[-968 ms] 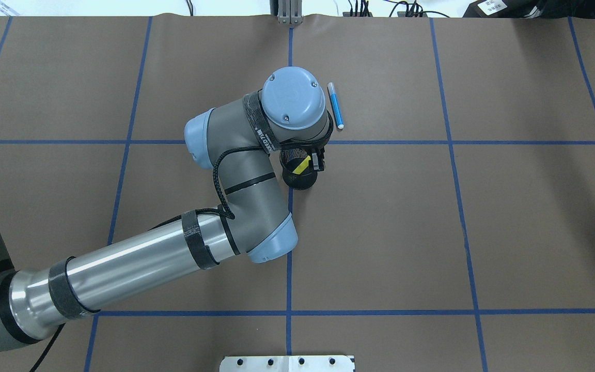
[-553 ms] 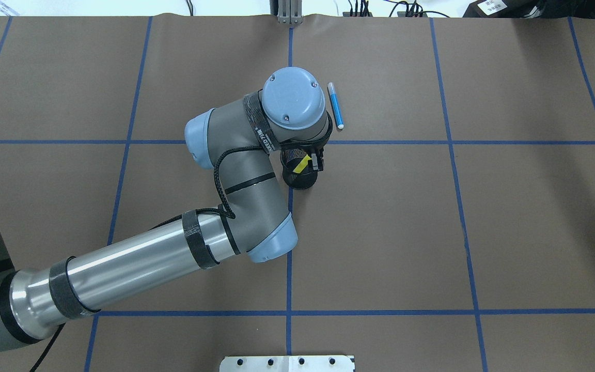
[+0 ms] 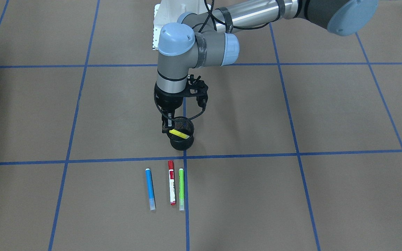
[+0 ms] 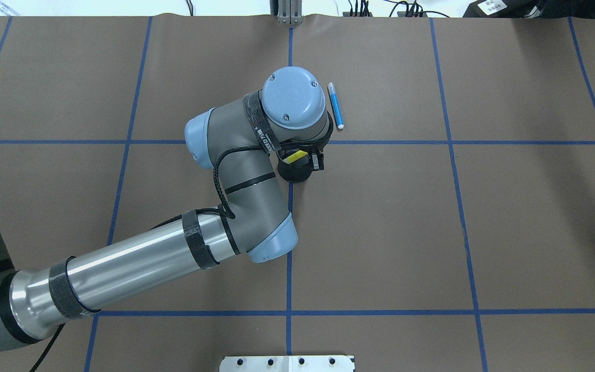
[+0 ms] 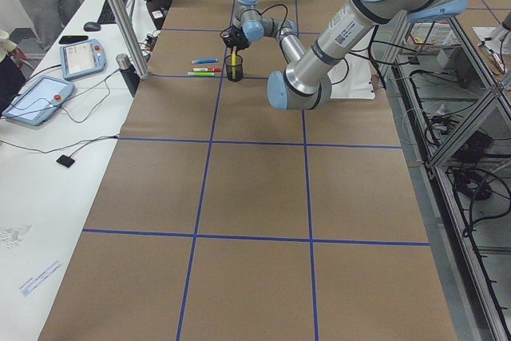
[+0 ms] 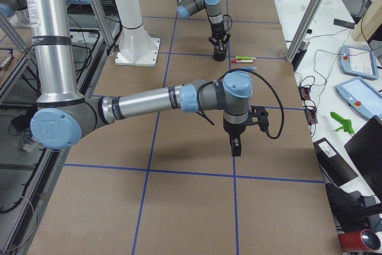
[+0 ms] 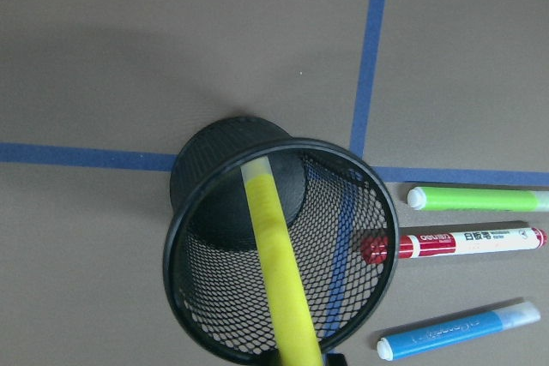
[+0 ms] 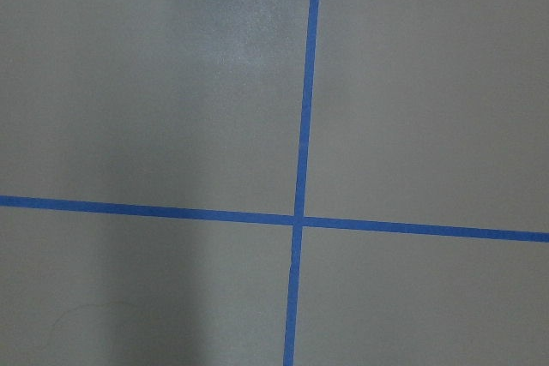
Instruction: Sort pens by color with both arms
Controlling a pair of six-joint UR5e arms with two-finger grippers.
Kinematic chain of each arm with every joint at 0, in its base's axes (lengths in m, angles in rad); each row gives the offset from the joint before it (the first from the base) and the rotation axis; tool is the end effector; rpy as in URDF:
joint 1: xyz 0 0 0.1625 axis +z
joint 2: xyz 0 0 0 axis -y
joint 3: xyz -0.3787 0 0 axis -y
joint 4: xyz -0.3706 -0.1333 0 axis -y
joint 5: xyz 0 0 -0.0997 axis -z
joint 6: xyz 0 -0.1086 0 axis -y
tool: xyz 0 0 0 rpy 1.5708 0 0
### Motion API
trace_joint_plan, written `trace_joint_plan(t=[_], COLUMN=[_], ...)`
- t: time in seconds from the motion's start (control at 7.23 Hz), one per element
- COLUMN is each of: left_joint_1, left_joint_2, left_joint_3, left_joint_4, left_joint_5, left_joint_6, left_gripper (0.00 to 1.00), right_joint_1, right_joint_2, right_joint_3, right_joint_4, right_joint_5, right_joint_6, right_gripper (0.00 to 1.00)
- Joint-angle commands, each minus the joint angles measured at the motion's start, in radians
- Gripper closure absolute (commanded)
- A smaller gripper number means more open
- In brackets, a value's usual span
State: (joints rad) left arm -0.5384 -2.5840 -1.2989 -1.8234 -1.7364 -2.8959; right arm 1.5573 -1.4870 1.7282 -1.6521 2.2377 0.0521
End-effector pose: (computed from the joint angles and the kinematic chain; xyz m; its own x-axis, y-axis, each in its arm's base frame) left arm 0.5751 -0.4779 0.0875 -0.2616 -0.9581 -0.1167 0.5484 -0.0481 -0.8349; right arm 0.0593 -0.5044 0.5197 0.7840 -0.0575 0.6181 -0.0275 0.9915 0.1272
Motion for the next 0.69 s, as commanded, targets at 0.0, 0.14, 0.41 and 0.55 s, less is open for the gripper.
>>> trace_joint_plan(t=[0.0,0.14,0.41,0.55], left_joint_1=[-0.002,-0.003,-0.024,-0.043], left_joint_2=[-0.001,-0.001,-0.005,-0.031], left_joint_3=[-0.028,-0.083,-0.184,-0.195], left_joint_4=[0.024,0.080,0.180,0.203], left_joint_5=[-0.005,-0.011,-0.038,-0.038], left_joint_6=[0.029,0.049,0.055,0.070], left_gripper=[1.00,1.00,1.00,1.00], right_joint_1=[0.001,0.004,0.007,0.007], right_joint_2=[-0.002,-0.004,-0.012,-0.016], right_joint_3=[0.001,0.002,0.007,0.008], right_joint_4=[0.000,0.000,0.000,0.000], right_joint_5=[0.000,0.000,0.002,0.002], right_joint_6=[0.002,0.002,0.000,0.002], right_gripper=[0.00,0.00,0.00,0.00])
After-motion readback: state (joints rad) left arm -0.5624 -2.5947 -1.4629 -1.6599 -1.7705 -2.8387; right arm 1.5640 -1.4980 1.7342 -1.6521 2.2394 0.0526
